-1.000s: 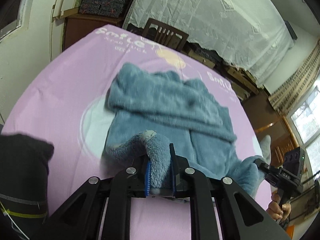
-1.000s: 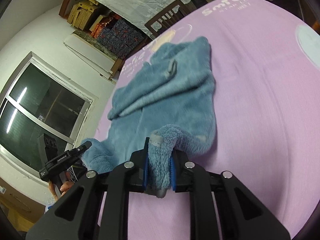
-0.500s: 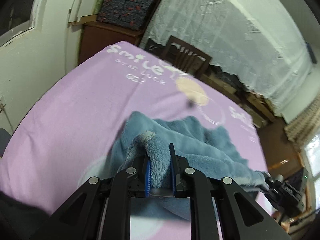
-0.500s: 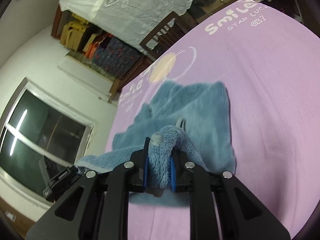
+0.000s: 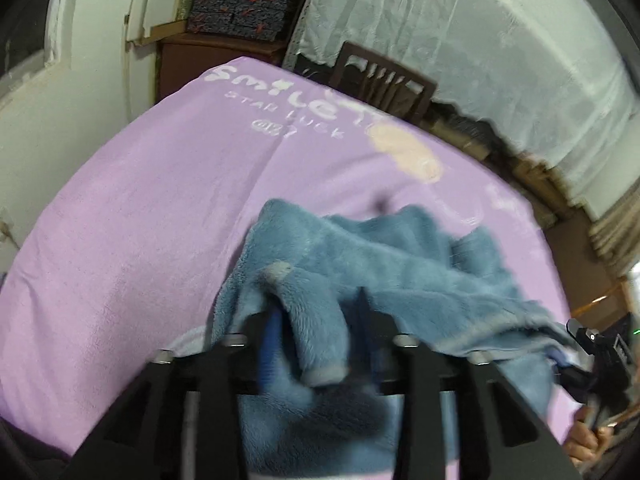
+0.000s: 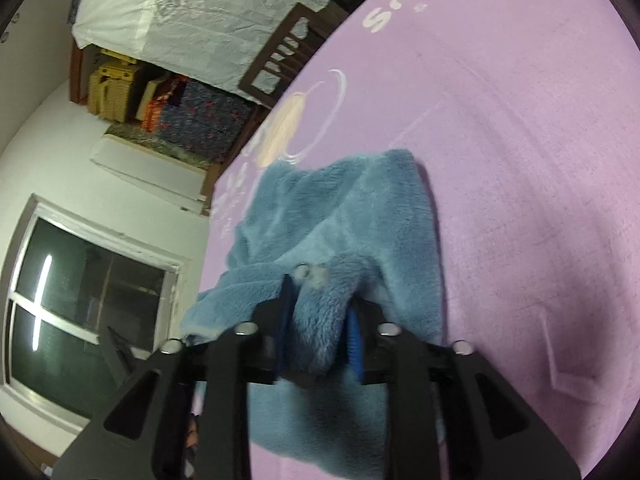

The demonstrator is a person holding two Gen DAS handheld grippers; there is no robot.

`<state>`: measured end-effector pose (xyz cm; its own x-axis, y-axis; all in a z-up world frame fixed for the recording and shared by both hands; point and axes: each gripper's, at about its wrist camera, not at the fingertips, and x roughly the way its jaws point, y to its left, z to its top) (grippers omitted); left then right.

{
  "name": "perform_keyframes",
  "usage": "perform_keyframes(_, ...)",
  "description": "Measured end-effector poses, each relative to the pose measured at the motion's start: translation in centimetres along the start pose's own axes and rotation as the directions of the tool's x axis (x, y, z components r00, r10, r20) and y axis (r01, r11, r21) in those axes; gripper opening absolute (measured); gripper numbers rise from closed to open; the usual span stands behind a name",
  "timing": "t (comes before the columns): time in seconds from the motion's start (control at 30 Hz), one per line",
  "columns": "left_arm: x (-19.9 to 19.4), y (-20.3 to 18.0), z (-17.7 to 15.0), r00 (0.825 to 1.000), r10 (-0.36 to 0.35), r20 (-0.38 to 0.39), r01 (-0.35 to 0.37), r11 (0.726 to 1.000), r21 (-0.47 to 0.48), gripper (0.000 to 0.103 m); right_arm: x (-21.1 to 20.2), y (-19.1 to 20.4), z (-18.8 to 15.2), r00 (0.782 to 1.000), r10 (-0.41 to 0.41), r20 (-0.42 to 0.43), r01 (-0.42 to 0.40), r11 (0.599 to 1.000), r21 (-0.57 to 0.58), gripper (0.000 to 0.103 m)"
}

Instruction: Fold large clothes

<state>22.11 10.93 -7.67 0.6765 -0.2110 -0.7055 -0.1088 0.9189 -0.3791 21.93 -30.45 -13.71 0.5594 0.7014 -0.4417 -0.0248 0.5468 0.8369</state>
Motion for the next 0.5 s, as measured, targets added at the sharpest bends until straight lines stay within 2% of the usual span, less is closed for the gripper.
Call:
perform_keyframes(0.03, -1.1, 0.2, 0.3, 0.999, -0.021, 0.026, 0.021, 1.000, -0.017, 0.082, -0.9, 0.5, 0.1, 0.999, 0.034, 0.020, -0.034, 0.999, -0.010, 0.061)
perform_keyframes(0.1, -3.9, 0.9, 0.8, 0.989, -0.005, 0.145, 0.012, 0.999, -0.049, 0.097, -3.2, 1.9, 0.3, 0.994, 0.070, 0.090, -0.064, 0.996, -0.067, 0.070)
perform_keyframes(0.17, -5.6, 1.6, 1.1, 0.977, 0.010, 0.215, 0.003, 0.998, -0.060, 0.099, -4.9, 2.5, 0.4, 0.987, 0.086, 0.138, -0.071, 0.992, -0.108, 0.074)
perform_keyframes(0.2, -5.8, 2.3, 1.4, 0.975, 0.005, 0.221, 0.013, 0.997, -0.078, 0.099, -5.6, 2.7, 0.4, 0.983, 0.089, 0.159, -0.071, 0.990, -0.119, 0.076)
perform_keyframes(0.37, -1.7, 4.9, 2.1, 0.993, -0.041, 0.113, 0.060, 0.983, -0.174, 0.099, -5.3, 1.2, 1.0, 0.982, -0.001, 0.187, 0.018, 0.996, -0.084, 0.077)
perform_keyframes(0.5, 0.0, 4.7, 2.8, 0.992, -0.059, 0.114, 0.079, 0.981, -0.177, 0.098, -3.4, 0.8, 1.1, 0.985, -0.057, 0.161, 0.072, 0.994, -0.087, 0.076)
